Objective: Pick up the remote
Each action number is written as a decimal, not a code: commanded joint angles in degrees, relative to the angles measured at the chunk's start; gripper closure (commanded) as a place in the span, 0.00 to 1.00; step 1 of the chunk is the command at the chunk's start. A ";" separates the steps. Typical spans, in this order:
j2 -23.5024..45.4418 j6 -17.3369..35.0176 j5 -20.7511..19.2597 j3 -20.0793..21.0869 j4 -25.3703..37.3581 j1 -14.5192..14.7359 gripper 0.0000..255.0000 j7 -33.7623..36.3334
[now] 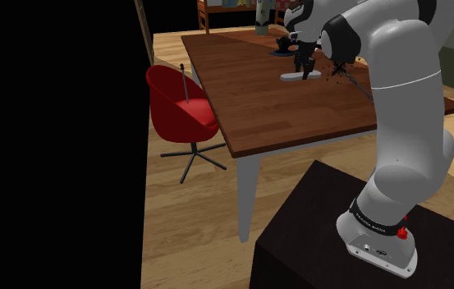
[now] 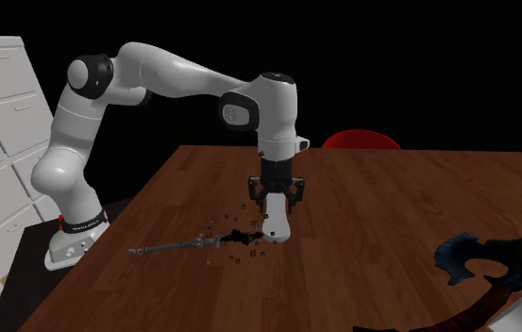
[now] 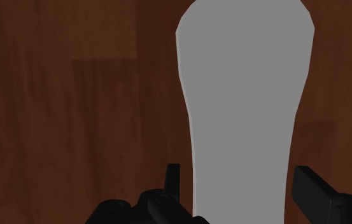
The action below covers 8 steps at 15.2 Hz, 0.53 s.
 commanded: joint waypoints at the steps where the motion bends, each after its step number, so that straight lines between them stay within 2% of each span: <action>1: -0.42 -1.32 -0.35 -0.23 1.04 -0.06 1.00 0.22; 8: -1.05 -6.31 -1.08 -0.67 5.80 -0.87 1.00 0.94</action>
